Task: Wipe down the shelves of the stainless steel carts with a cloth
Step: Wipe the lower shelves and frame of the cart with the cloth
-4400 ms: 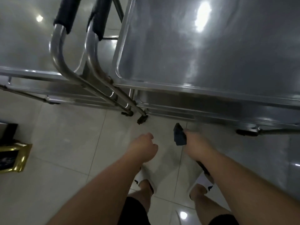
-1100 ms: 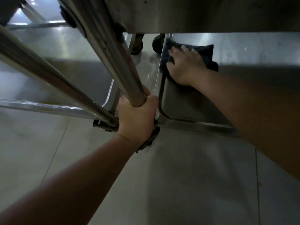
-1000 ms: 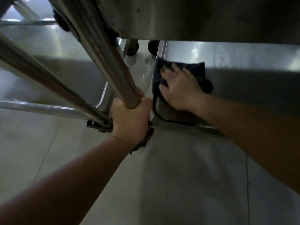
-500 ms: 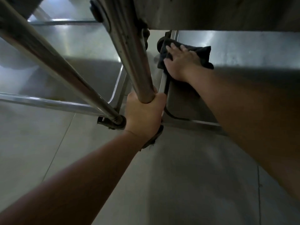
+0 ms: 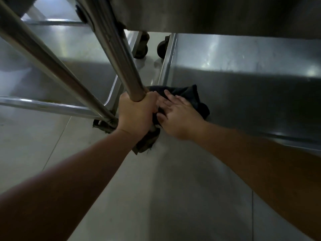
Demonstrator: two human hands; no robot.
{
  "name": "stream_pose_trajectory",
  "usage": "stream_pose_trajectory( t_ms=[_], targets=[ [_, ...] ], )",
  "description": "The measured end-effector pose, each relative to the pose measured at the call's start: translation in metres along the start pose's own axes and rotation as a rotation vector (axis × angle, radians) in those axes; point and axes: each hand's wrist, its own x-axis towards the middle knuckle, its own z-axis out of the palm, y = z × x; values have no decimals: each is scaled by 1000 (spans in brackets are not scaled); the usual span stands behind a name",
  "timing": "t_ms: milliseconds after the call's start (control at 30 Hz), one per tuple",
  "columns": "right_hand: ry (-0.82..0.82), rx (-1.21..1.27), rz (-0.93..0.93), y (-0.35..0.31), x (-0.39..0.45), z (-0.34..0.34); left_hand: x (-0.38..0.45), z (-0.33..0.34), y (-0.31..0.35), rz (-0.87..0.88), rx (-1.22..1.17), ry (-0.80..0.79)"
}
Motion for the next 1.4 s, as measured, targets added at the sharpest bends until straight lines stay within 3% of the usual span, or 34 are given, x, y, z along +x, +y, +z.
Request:
stream_pose_trajectory(
  t_ms=[233, 433, 533, 700, 867, 1000, 1167, 1400],
  targets=[
    [50, -180, -82, 47, -65, -5, -11, -3, -13, 3, 264, 98],
    [50, -247, -88, 90, -108, -9, -46, -5, -47, -206, 660, 214],
    [61, -234, -91, 112, -129, -10, -86, 10, -62, -345, 776, 113],
    [38, -231, -69, 164, -172, -22, -106, 69, -48, -88, 930, -181],
    [30, -278, -26, 211, -227, -36, -96, 126, -35, 302, 1006, -269],
    [26, -236, 30, 251, -274, -50, -89, 163, -34, 378, 1052, -278],
    [14, -270, 90, 297, -327, -61, -99, 207, -45, 406, 1115, -410],
    [28, -272, 198, 346, -387, -71, -144, 263, -59, 653, 1194, -607]
  ],
)
